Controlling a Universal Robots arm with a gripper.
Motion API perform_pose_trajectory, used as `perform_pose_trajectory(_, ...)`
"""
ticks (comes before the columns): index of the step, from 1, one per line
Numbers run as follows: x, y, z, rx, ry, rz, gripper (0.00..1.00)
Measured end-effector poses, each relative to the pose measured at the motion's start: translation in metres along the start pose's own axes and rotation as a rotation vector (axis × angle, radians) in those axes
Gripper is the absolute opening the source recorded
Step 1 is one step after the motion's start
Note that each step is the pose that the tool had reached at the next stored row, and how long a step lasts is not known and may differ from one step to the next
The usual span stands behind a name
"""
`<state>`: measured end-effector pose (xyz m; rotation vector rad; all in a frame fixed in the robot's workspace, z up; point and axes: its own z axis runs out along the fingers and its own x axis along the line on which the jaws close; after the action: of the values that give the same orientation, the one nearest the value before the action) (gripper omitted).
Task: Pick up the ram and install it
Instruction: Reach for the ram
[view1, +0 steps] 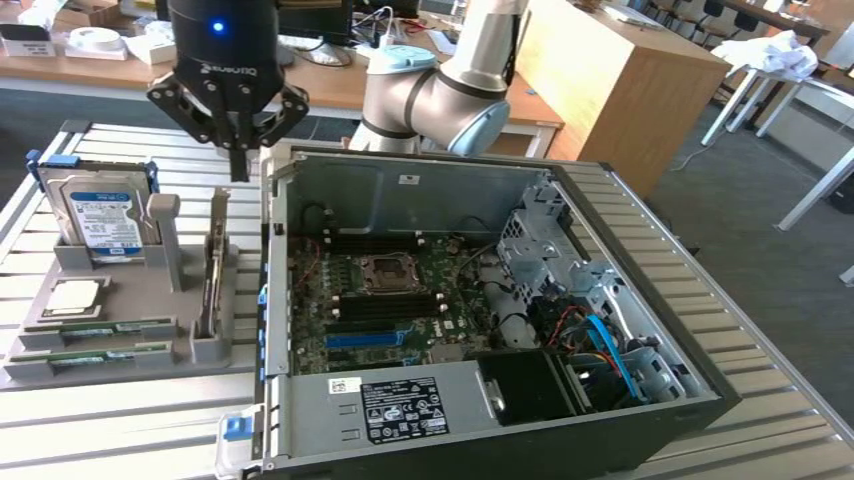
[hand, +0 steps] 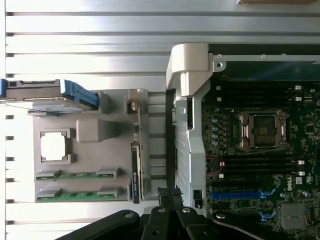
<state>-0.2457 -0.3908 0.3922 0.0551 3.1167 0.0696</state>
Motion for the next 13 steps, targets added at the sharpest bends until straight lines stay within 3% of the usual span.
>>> perform_pose_trajectory(13,0.025,0.0001,-0.0005,-0.0001,0.0002,-0.004,0.1)
